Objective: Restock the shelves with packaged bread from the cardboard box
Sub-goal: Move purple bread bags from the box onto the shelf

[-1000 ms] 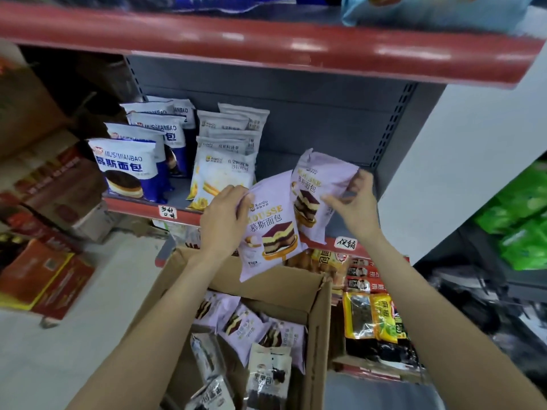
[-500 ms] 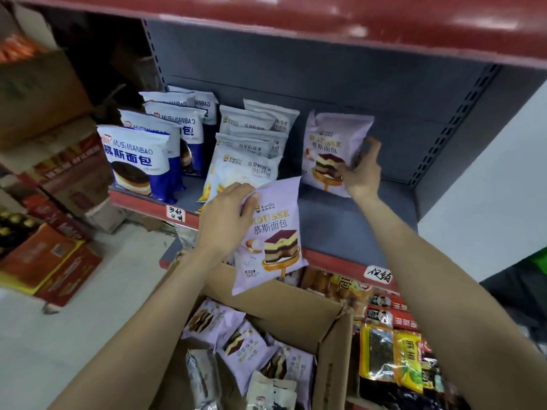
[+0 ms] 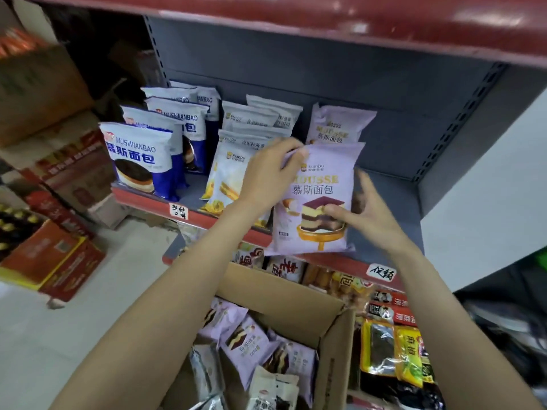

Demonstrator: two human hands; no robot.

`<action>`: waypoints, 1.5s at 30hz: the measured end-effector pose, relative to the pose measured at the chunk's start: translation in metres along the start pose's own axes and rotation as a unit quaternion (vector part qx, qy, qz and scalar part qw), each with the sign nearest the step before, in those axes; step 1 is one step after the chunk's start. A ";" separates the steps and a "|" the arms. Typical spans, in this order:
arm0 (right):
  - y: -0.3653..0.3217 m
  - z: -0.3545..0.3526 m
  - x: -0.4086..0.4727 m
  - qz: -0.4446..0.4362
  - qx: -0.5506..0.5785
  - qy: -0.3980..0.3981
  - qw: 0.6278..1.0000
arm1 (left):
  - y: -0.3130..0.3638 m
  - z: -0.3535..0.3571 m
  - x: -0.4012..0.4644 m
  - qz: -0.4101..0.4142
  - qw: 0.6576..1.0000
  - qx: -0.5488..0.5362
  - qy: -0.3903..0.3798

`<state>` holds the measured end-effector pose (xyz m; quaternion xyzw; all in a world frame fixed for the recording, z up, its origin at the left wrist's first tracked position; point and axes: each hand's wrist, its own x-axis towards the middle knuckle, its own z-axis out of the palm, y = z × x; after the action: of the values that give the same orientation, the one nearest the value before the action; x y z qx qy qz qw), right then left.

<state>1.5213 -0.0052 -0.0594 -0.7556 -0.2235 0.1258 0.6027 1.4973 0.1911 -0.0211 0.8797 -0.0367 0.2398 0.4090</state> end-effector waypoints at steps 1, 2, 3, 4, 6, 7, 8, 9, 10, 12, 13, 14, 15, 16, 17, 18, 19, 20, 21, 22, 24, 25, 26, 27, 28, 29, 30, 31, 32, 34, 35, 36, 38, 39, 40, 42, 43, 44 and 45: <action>0.003 -0.005 0.009 -0.001 -0.022 0.042 0.999 | 0.000 0.006 0.008 -0.015 1.000 -0.004 0.013; 0.004 -0.009 0.018 -0.010 -0.039 0.083 0.996 | -0.002 0.011 0.014 -0.041 0.999 -0.008 0.025; 0.007 -0.013 0.028 -0.014 -0.043 0.127 0.991 | -0.007 0.015 0.016 -0.066 0.997 -0.003 0.035; 0.010 -0.016 0.039 -0.015 -0.031 0.169 0.985 | -0.015 0.017 0.015 -0.084 0.995 0.018 0.044; 0.015 -0.016 0.063 -0.018 -0.014 0.246 0.969 | -0.035 0.018 0.004 -0.093 0.991 0.080 0.050; 0.017 -0.012 0.077 -0.013 -0.028 0.275 0.961 | -0.046 0.017 -0.002 -0.093 0.989 0.107 0.044; 0.020 -0.007 0.091 -0.005 -0.053 0.292 0.955 | -0.057 0.016 -0.008 -0.099 0.986 0.130 0.033; 0.025 -0.001 0.107 0.006 -0.074 0.291 0.954 | -0.067 0.014 -0.013 -0.111 0.983 0.149 0.018; 0.029 0.006 0.121 0.023 -0.095 0.276 0.956 | -0.075 0.013 -0.017 -0.120 0.979 0.162 0.002; 0.040 0.019 0.140 0.055 -0.133 0.249 0.958 | -0.085 0.011 -0.022 -0.114 0.978 0.176 -0.013; 0.044 0.022 0.143 0.064 -0.143 0.258 0.953 | -0.087 0.010 -0.024 -0.103 0.978 0.179 -0.012; 0.047 0.023 0.141 0.070 -0.145 0.281 0.946 | -0.089 0.010 -0.026 -0.093 0.979 0.180 -0.008; 0.048 0.025 0.133 0.066 -0.152 0.308 0.937 | -0.089 0.009 -0.028 -0.083 0.980 0.181 -0.004; 0.049 0.026 0.119 0.045 -0.166 0.331 0.928 | -0.090 0.009 -0.030 -0.073 0.981 0.182 0.000; 0.046 0.029 0.101 0.014 -0.180 0.341 0.922 | -0.089 0.009 -0.032 -0.059 0.981 0.183 0.004; 0.044 0.034 0.080 -0.014 -0.187 0.337 0.923 | -0.088 0.008 -0.035 -0.047 0.982 0.183 0.012; 0.040 0.040 0.057 -0.033 -0.191 0.323 0.926 | -0.086 0.007 -0.038 -0.036 0.983 0.179 0.024; 0.038 0.047 0.035 -0.045 -0.193 0.306 0.931 | -0.084 0.006 -0.042 -0.021 0.984 0.173 0.038; 0.035 0.056 0.013 -0.055 -0.195 0.290 0.935 | -0.082 0.004 -0.048 -0.002 0.985 0.167 0.053; 0.032 0.065 -0.006 -0.063 -0.197 0.275 0.939 | -0.081 0.001 -0.056 0.020 0.985 0.159 0.063; 0.029 0.087 -0.039 -0.068 -0.206 0.241 0.946 | -0.082 -0.007 -0.078 0.062 0.985 0.144 0.074; 0.029 0.099 -0.054 -0.064 -0.216 0.221 0.949 | -0.085 -0.013 -0.092 0.079 0.985 0.137 0.070; 0.032 0.113 -0.067 -0.057 -0.230 0.201 0.951 | -0.091 -0.019 -0.107 0.093 0.985 0.134 0.060; 0.037 0.126 -0.079 -0.048 -0.249 0.180 0.950 | -0.098 -0.025 -0.124 0.103 0.985 0.133 0.044; 0.045 0.139 -0.089 -0.036 -0.270 0.158 0.949 | -0.108 -0.031 -0.142 0.105 0.985 0.135 0.023; 0.056 0.153 -0.099 -0.017 -0.289 0.133 0.948 | -0.120 -0.036 -0.160 0.094 0.986 0.136 -0.005; 0.069 0.167 -0.108 0.011 -0.304 0.105 0.947 | -0.134 -0.041 -0.177 0.071 0.987 0.137 -0.045; 0.084 0.181 -0.115 0.045 -0.315 0.078 0.945 | -0.149 -0.045 -0.193 0.035 0.984 0.146 -0.092; 0.100 0.194 -0.121 0.082 -0.323 0.055 0.941 | -0.167 -0.047 -0.208 -0.012 0.975 0.162 -0.151; 0.135 0.220 -0.132 0.153 -0.331 0.026 0.931 | -0.208 -0.045 -0.236 -0.100 0.937 0.191 -0.274; 0.152 0.231 -0.137 0.179 -0.330 0.021 0.926 | -0.228 -0.043 -0.249 -0.132 0.919 0.193 -0.318; 0.169 0.241 -0.141 0.201 -0.328 0.018 0.923 | -0.245 -0.040 -0.261 -0.160 0.903 0.192 -0.348; 0.201 0.258 -0.147 0.245 -0.326 0.012 0.913 | -0.273 -0.033 -0.282 -0.198 0.889 0.195 -0.364; 0.216 0.264 -0.147 0.264 -0.333 0.012 0.905 | -0.286 -0.026 -0.290 -0.206 0.890 0.193 -0.358; 0.231 0.268 -0.145 0.279 -0.348 0.012 0.895 | -0.298 -0.019 -0.296 -0.215 0.892 0.184 -0.352; 0.260 0.276 -0.138 0.308 -0.399 -0.007 0.864 | -0.318 0.000 -0.299 -0.233 0.899 0.156 -0.336; 0.272 0.278 -0.133 0.326 -0.424 -0.019 0.845 | -0.328 0.010 -0.297 -0.233 0.902 0.142 -0.333; 0.283 0.281 -0.128 0.349 -0.438 -0.025 0.828 | -0.336 0.020 -0.295 -0.221 0.905 0.135 -0.336; 0.292 0.283 -0.124 0.381 -0.436 -0.024 0.815 | -0.346 0.030 -0.291 -0.204 0.906 0.138 -0.346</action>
<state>1.3376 0.1253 -0.4197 -0.9608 0.0360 0.2527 0.1083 1.3422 0.3594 -0.4122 0.9433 0.0373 -0.1652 0.2855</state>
